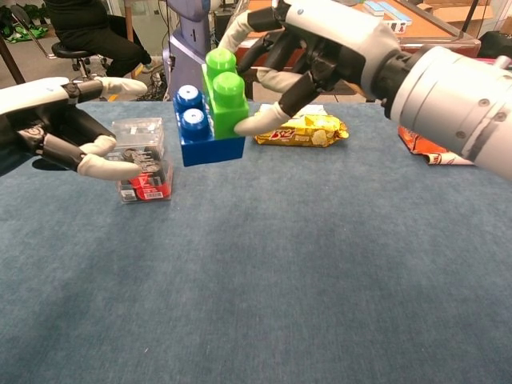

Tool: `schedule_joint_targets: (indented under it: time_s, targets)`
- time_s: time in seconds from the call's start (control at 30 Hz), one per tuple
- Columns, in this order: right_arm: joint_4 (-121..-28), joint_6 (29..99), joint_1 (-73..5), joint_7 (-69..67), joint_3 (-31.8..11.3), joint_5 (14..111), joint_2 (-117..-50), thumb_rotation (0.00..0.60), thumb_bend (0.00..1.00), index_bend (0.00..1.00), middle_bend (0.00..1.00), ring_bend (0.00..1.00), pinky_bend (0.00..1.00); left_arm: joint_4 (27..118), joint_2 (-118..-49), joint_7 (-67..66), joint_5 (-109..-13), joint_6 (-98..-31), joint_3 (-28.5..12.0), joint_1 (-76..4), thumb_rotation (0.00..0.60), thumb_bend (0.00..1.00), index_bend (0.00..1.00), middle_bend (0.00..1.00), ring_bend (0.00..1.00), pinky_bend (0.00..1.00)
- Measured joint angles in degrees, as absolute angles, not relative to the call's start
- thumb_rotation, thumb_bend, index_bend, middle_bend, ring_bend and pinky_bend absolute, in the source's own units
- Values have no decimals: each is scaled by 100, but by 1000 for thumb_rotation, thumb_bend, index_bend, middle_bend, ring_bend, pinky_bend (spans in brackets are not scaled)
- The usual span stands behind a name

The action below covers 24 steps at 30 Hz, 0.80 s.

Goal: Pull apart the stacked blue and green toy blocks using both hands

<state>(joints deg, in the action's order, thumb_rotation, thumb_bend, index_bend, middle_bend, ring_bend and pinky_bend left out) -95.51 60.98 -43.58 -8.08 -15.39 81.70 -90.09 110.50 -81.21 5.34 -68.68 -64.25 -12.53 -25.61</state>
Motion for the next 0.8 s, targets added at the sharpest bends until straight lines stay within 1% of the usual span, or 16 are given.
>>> schedule_joint_targets:
  time_s: [0.37,0.8]
  targets:
    - [-9125,6282,-4503,-876,-1581,8205,-9532,600,27,758,1000,1000,1000,11068,-8491,217,-6609,-6735,-1337,-2630,600,0,70,882,876,1000]
    - [-8598,6551,-4626,-1164,-1590,8392,-10073,600,25,757,1000,1000,1000,11115,-8669,93,-6319,-6824,-1401,-2685,600,0,56,882,878,1000]
